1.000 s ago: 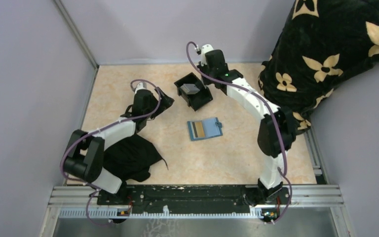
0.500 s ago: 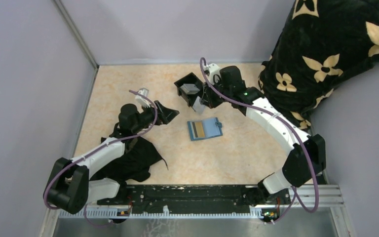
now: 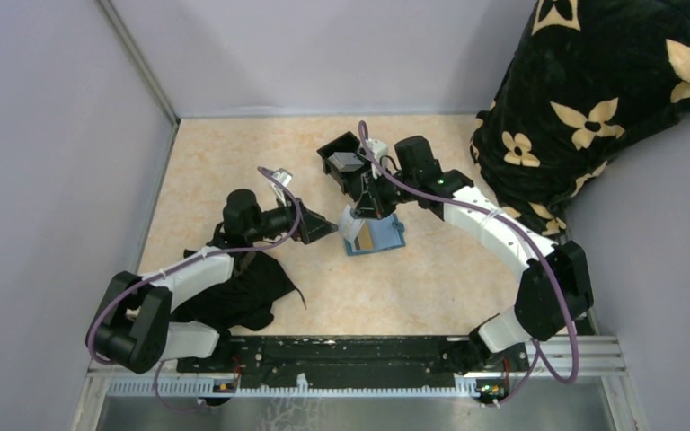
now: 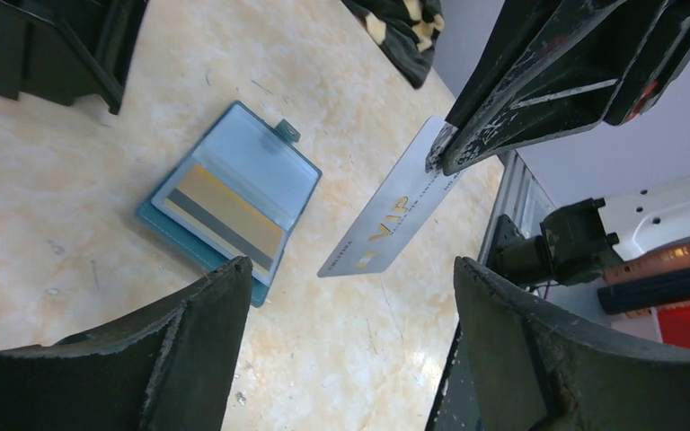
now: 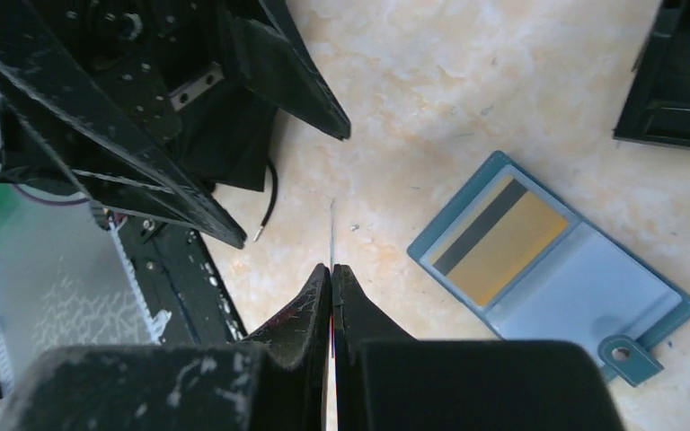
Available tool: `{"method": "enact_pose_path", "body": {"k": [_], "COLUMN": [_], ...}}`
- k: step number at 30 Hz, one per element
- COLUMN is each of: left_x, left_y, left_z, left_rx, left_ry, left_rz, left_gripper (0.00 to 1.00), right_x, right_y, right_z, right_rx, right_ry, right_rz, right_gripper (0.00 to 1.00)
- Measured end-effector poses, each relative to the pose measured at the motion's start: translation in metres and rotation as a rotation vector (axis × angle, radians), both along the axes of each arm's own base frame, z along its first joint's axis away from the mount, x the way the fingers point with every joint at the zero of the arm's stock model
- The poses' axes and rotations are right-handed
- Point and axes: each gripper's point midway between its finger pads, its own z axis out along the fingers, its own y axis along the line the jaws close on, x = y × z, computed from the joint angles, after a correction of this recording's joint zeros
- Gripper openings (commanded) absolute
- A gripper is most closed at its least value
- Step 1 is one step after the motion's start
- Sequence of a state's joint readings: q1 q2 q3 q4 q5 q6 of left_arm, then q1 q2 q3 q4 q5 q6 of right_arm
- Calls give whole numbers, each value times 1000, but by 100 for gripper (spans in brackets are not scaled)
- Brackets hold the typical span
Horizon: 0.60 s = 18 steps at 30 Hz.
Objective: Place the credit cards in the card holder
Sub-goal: Pick up the credit card from the storage box.
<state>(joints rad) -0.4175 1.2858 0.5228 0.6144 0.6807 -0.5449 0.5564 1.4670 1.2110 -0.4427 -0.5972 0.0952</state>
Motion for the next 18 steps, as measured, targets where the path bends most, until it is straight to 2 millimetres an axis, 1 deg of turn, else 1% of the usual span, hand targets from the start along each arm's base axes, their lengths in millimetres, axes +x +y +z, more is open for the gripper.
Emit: {"method": "enact_pose_path", "body": {"k": [5, 9, 11, 15, 18], "left_x": [-7, -9, -10, -13, -15], "left_y": [-6, -9, -10, -13, -15], "left_z": [-13, -15, -15, -17, -19], "left_rx": [15, 11, 6, 0, -2], "left_ry": [18, 14, 9, 10, 16], "left_rz": [-61, -85, -101, -134, -157], "left_gripper": [81, 75, 73, 65, 63], "right_x": [-8, -11, -12, -19, -23], "right_y": [5, 11, 14, 16, 18], "right_z": [2, 1, -5, -25, -33], "right_rx": [37, 66, 75, 73, 75], "right_ry": [26, 46, 66, 143, 181], "right_rz": [39, 76, 91, 117, 128], "right_gripper": [0, 0, 0, 0, 0]}}
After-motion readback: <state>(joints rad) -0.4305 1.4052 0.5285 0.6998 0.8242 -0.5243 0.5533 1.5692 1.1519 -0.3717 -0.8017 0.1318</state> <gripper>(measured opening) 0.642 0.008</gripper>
